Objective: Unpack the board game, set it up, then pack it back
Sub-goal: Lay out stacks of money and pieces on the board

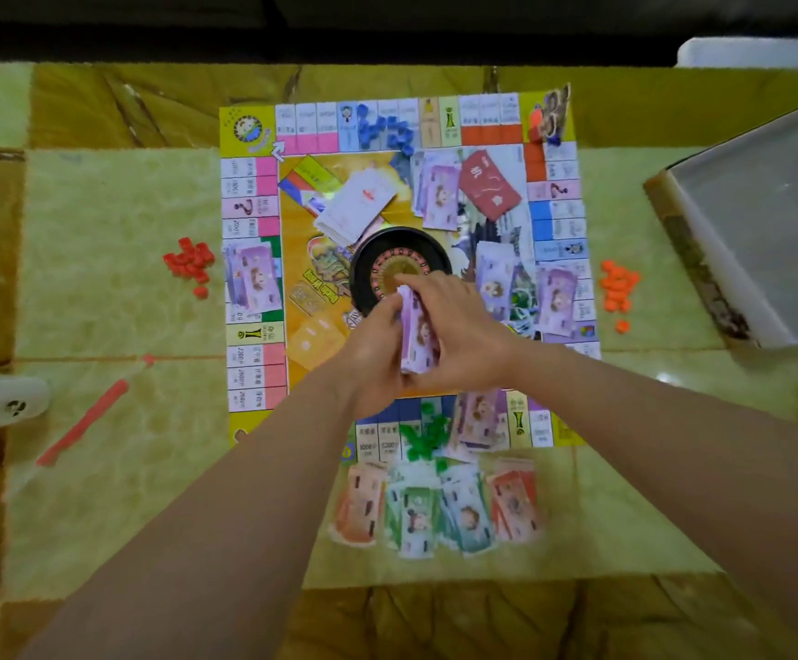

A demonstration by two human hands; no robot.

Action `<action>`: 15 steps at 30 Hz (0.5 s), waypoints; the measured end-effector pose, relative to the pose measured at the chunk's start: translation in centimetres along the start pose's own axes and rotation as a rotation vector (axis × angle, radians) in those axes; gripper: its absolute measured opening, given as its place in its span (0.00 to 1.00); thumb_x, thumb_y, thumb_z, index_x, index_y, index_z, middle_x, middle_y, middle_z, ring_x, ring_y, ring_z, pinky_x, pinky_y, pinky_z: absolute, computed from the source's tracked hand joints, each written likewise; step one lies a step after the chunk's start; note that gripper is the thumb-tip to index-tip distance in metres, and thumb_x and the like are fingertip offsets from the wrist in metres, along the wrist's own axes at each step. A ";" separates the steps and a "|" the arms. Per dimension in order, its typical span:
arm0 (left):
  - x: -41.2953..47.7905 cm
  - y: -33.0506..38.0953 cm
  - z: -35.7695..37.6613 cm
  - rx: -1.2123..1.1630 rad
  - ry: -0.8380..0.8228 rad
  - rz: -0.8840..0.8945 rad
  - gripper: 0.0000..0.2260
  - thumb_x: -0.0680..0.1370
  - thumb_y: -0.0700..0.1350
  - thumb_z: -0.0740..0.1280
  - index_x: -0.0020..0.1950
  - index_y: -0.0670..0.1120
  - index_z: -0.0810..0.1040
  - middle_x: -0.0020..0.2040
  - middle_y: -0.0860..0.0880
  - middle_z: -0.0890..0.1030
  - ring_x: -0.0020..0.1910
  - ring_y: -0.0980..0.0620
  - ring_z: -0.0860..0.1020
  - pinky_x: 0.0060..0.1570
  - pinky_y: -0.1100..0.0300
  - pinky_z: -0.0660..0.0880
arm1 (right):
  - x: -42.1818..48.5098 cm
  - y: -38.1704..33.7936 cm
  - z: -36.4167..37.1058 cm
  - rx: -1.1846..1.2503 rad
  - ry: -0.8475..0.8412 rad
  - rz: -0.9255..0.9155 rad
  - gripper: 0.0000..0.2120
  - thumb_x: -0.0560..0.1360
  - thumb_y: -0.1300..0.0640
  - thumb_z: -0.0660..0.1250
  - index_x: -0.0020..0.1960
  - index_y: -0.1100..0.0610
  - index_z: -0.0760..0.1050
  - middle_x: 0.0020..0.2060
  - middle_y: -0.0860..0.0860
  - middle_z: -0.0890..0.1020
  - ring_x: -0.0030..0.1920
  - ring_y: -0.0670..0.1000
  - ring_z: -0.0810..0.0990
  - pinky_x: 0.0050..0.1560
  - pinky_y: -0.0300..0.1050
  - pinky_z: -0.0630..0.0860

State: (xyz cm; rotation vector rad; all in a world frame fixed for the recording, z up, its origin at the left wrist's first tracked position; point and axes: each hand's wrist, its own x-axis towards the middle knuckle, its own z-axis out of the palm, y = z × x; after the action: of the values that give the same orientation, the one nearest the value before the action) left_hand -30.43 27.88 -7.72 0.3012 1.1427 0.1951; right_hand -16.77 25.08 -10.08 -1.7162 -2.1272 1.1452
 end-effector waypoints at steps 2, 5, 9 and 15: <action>0.4 -0.6 2.0 0.051 -0.037 -0.017 0.25 0.83 0.59 0.50 0.71 0.47 0.71 0.67 0.47 0.76 0.58 0.49 0.78 0.48 0.56 0.78 | -1.6 1.3 -0.7 0.010 0.024 0.024 0.54 0.58 0.29 0.64 0.74 0.57 0.57 0.60 0.53 0.67 0.61 0.52 0.65 0.65 0.52 0.62; 1.0 -1.4 4.4 0.089 -0.039 -0.030 0.24 0.82 0.61 0.49 0.70 0.51 0.71 0.67 0.48 0.76 0.62 0.49 0.77 0.50 0.53 0.78 | -3.7 2.7 -1.7 0.027 0.044 0.052 0.53 0.56 0.29 0.62 0.74 0.56 0.58 0.60 0.52 0.68 0.61 0.52 0.65 0.64 0.50 0.59; 2.1 -2.3 7.1 0.198 0.054 0.038 0.20 0.83 0.59 0.50 0.56 0.50 0.77 0.61 0.44 0.79 0.57 0.45 0.75 0.55 0.49 0.73 | -5.3 3.9 -3.2 0.213 0.014 0.154 0.51 0.60 0.36 0.75 0.75 0.55 0.58 0.64 0.53 0.69 0.65 0.52 0.67 0.68 0.51 0.63; 3.3 -2.0 9.7 0.247 0.051 0.006 0.24 0.83 0.60 0.49 0.58 0.45 0.77 0.38 0.46 0.83 0.28 0.50 0.73 0.30 0.58 0.73 | -6.1 6.4 -5.2 0.951 -0.273 0.453 0.42 0.71 0.62 0.74 0.76 0.49 0.54 0.50 0.51 0.81 0.51 0.51 0.80 0.58 0.46 0.76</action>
State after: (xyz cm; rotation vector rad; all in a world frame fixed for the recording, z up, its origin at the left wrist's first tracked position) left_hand -20.24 25.68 -7.52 0.5207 1.2177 0.0671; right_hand -7.02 22.23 -8.71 -1.5912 -0.9268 2.1326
